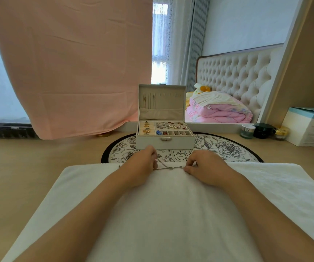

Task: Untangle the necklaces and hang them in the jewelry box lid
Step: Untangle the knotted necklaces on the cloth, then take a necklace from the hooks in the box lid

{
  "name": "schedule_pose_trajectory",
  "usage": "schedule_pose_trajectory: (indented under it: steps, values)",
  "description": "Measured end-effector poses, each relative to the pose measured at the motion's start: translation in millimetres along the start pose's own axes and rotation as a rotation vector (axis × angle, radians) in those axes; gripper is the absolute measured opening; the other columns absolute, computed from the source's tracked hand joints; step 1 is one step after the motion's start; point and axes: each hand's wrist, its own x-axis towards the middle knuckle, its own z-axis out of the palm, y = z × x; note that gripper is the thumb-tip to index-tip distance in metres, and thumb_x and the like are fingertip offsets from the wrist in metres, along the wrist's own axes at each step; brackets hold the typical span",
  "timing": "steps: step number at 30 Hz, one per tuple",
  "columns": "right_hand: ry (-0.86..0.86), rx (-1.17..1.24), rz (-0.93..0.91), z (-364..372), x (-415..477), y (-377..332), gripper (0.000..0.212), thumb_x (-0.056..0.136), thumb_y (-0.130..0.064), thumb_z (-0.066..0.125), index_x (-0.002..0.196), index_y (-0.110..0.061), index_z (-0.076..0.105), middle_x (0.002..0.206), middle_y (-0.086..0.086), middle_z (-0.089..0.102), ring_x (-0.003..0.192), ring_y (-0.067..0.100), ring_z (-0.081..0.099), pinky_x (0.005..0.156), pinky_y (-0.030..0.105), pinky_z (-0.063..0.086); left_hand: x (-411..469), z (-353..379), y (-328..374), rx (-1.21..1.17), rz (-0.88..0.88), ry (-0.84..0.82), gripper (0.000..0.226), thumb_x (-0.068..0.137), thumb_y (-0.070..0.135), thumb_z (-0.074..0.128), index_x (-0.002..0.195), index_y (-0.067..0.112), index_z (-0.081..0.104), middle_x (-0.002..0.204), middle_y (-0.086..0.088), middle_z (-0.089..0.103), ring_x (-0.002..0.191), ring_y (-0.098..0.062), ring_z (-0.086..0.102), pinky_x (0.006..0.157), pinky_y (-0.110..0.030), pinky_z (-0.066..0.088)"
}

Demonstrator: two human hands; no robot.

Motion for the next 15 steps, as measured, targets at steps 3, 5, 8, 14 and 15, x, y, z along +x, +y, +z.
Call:
schedule_pose_trajectory:
  steps: [3, 5, 8, 14, 15]
  values:
    - [-0.025, 0.077, 0.006, 0.4, -0.2, 3.3, 0.014, 0.096, -0.037, 0.059, 0.086, -0.029, 0.066, 0.095, -0.013, 0.064, 0.088, 0.010, 0.059, 0.082, 0.034, 0.052, -4.7, -19.5, -7.8, -0.191, -0.083, 0.007, 0.018, 0.108, 0.024, 0.034, 0.101, 0.022, 0.050, 0.083, 0.000, 0.063, 0.070, -0.016, 0.056, 0.063, -0.031, 0.048]
    - [-0.017, 0.092, 0.036, -0.3, 0.7, 5.0, 0.013, 0.097, -0.033, 0.056, 0.090, -0.028, 0.065, 0.095, -0.011, 0.064, 0.089, 0.010, 0.059, 0.084, 0.035, 0.052, -9.2, -32.4, -9.9, -0.098, -0.099, -0.005, 0.019, 0.106, 0.022, 0.038, 0.094, 0.025, 0.052, 0.079, 0.002, 0.058, 0.066, -0.013, 0.050, 0.058, -0.028, 0.044]
    - [-0.019, 0.073, 0.068, -0.6, 3.2, 6.2, 0.013, 0.095, -0.033, 0.057, 0.089, -0.028, 0.066, 0.092, -0.010, 0.065, 0.091, 0.013, 0.061, 0.086, 0.037, 0.053, -14.5, -45.0, -8.7, 0.056, -0.086, -0.067, 0.024, 0.098, 0.022, 0.045, 0.078, 0.024, 0.057, 0.070, 0.005, 0.056, 0.061, -0.012, 0.049, 0.054, -0.025, 0.038]
    - [0.015, 0.150, -0.087, 1.5, 5.0, -6.9, 0.028, 0.086, -0.026, 0.064, 0.111, -0.038, 0.068, 0.118, -0.013, 0.057, 0.121, 0.009, 0.047, 0.109, 0.035, 0.037, -12.7, -33.3, -3.5, -0.274, -0.002, -0.245, 0.017, 0.100, 0.015, 0.054, 0.089, 0.022, 0.064, 0.070, 0.006, 0.061, 0.062, -0.011, 0.053, 0.068, -0.030, 0.046]
    - [-0.001, 0.274, -0.132, 0.9, 5.1, -12.2, 0.034, 0.085, -0.024, 0.066, 0.116, -0.038, 0.069, 0.122, -0.015, 0.059, 0.123, 0.006, 0.048, 0.110, 0.034, 0.037, -12.8, -32.4, -0.2, -0.426, 0.018, -0.234, 0.016, 0.101, 0.012, 0.053, 0.093, 0.019, 0.064, 0.069, 0.003, 0.059, 0.060, -0.012, 0.053, 0.065, -0.031, 0.048]
